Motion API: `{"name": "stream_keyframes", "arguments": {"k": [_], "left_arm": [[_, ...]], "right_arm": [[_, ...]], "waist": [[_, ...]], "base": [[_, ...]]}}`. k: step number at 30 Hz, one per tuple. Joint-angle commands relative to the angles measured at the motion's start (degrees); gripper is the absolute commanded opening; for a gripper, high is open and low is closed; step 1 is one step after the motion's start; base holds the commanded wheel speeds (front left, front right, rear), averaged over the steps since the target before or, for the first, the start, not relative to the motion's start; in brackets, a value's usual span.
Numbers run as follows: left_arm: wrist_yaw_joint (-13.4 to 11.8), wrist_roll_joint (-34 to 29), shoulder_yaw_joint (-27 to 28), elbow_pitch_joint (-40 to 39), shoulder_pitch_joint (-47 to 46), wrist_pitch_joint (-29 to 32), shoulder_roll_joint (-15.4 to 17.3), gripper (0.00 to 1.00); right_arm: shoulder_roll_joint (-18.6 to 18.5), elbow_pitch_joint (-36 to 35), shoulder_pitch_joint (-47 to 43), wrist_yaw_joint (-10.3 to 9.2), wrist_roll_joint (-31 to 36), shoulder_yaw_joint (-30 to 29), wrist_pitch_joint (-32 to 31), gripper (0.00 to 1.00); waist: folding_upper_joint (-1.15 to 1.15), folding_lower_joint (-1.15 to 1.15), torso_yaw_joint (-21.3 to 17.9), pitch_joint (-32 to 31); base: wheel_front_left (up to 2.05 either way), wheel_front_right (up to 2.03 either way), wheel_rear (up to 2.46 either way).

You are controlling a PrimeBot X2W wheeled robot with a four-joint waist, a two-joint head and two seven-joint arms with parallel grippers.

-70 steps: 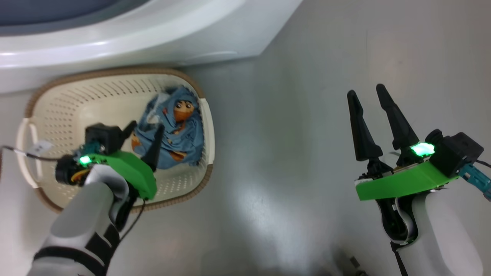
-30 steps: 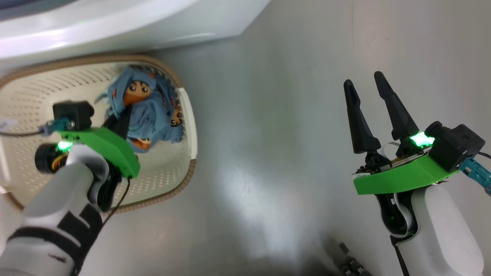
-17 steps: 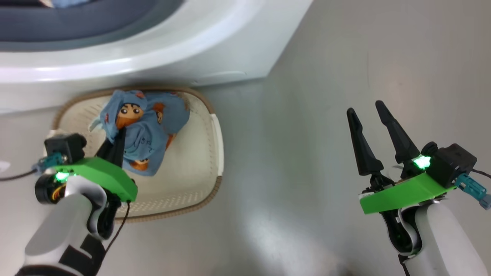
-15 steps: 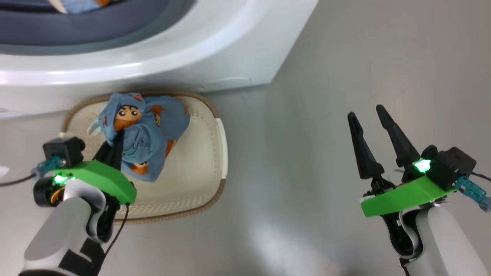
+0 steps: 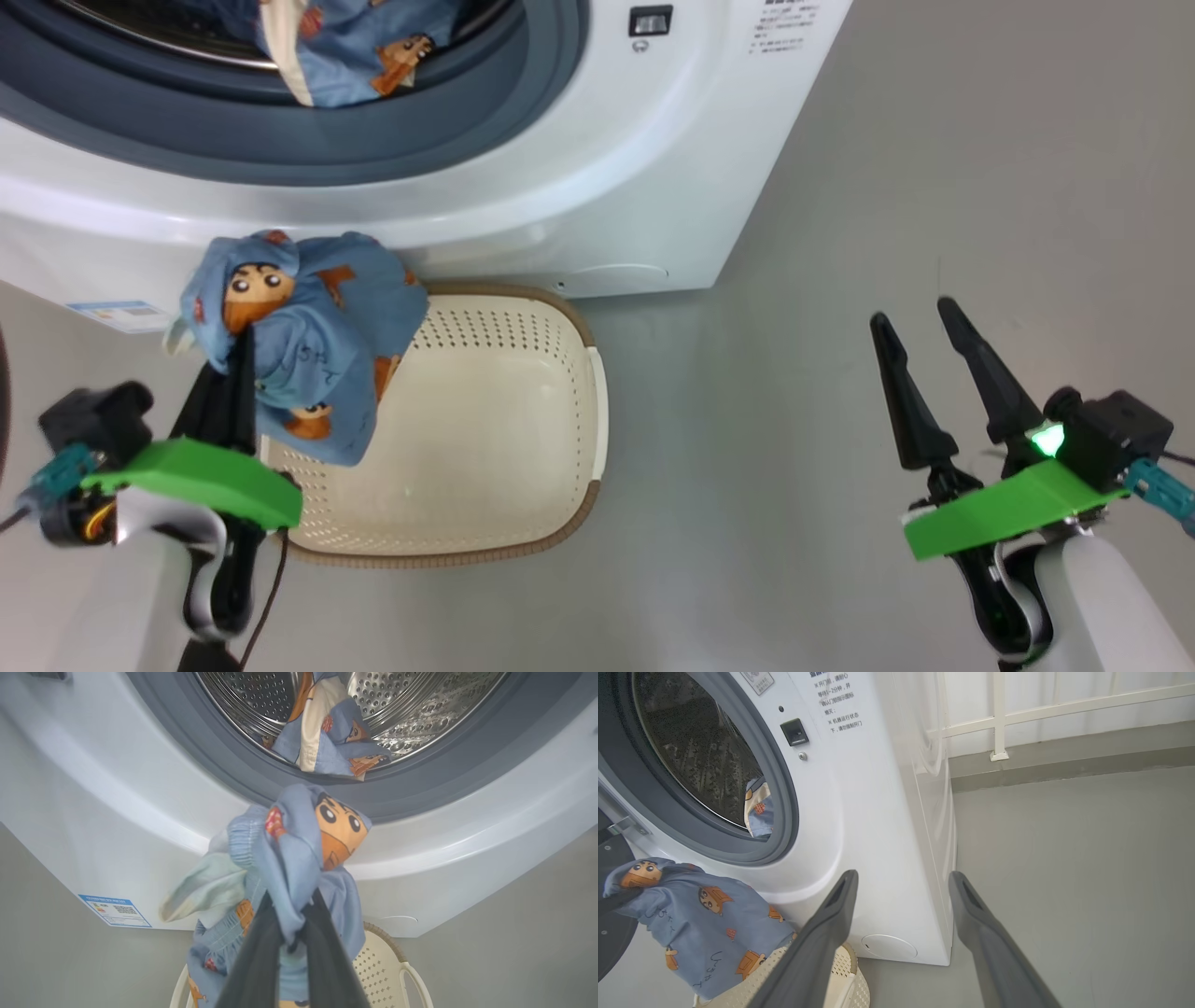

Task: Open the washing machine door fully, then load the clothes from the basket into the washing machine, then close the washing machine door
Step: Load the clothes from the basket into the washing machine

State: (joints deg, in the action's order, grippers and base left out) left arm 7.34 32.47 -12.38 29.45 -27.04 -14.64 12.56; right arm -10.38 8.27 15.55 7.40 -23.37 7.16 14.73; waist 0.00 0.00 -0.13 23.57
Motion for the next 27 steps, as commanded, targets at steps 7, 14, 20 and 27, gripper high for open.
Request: {"name": "stream_keyframes", "arguments": {"k": [7, 14, 20, 27], "left_arm": [[0.1, -5.9, 10.3, -12.1, 8.8, -0.4, -0.5, 0.00], [0.1, -10.1, 16.2, -22.1, 17.2, -0.4, -3.7, 0.00], [0.1, -12.2, 17.4, -26.7, 21.6, -0.4, -5.4, 0.00], [0.1, -13.2, 17.1, -28.4, 22.5, -0.4, -6.0, 0.00]], "right_arm": [[-0.7, -1.0, -4.0, 0.09, -0.4, 0.3, 0.3, 1.00], [-0.9, -0.9, -5.6, 0.09, -0.6, -0.2, 0.3, 1.00], [-1.0, -0.9, -6.4, 0.09, -0.6, -0.5, 0.3, 1.00], [-0.8, -0.9, -6.7, 0.09, -0.6, -0.6, 0.3, 1.00]], "waist": [[0.00, 0.00, 1.1, -3.4], [0.00, 0.00, 1.3, -5.0], [0.00, 0.00, 1.2, -5.7], [0.00, 0.00, 1.1, -5.9]], "base": [[0.00, 0.00, 0.00], [0.00, 0.00, 0.00], [0.00, 0.00, 0.00], [0.00, 0.00, 0.00]]}}
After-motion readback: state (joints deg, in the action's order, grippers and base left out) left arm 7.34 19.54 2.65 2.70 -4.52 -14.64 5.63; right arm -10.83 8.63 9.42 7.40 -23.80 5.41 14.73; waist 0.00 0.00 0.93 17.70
